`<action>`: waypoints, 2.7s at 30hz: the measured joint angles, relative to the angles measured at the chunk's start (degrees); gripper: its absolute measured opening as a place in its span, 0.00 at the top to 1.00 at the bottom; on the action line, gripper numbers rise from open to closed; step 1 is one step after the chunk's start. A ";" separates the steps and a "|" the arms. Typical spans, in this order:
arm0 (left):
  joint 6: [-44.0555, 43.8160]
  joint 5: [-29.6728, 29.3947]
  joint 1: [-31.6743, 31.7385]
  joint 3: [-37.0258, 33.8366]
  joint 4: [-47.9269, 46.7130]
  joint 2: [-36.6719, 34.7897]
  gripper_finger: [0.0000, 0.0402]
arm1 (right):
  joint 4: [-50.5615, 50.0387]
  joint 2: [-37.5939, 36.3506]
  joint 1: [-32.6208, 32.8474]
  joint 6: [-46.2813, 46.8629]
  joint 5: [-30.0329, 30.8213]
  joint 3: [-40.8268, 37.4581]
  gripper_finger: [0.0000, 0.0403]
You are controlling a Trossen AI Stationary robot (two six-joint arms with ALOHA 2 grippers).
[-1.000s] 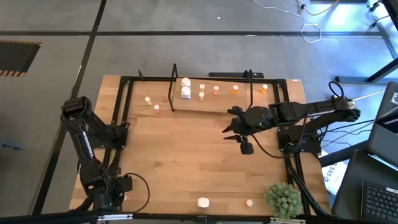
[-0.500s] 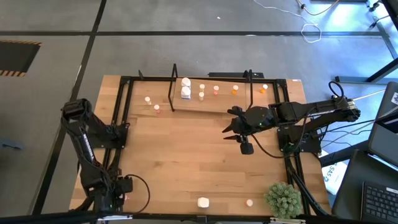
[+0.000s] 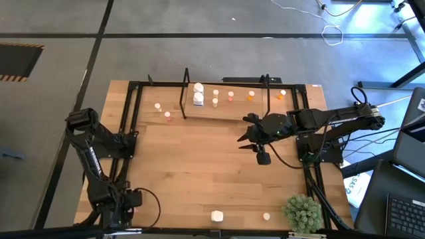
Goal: Pick and place medicine bottles onto shelf by color
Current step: Put the bottom red pill bottle on the shelf aligned with the other red pill bottle
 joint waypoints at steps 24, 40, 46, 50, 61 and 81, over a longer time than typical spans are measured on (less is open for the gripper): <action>-6.23 -1.21 -0.35 0.00 0.08 0.20 0.42 | 0.00 0.00 -0.01 0.00 0.00 0.01 0.69; -7.69 -0.84 0.13 0.00 1.55 0.22 0.42 | 0.00 0.00 0.00 0.00 0.00 0.01 0.69; -7.69 -1.05 0.13 0.02 1.54 1.22 0.42 | -0.02 0.00 -0.01 0.00 0.01 0.00 0.69; -7.48 -1.03 0.13 0.02 1.77 2.33 0.42 | -0.02 0.00 0.00 -0.02 0.02 -0.01 0.69; -7.34 -0.10 0.11 0.02 2.82 2.47 0.49 | -0.02 0.00 0.00 0.00 0.02 0.01 0.69; -7.80 -1.27 0.15 0.02 3.04 2.47 0.74 | -0.01 0.00 -0.02 0.00 0.01 0.01 0.69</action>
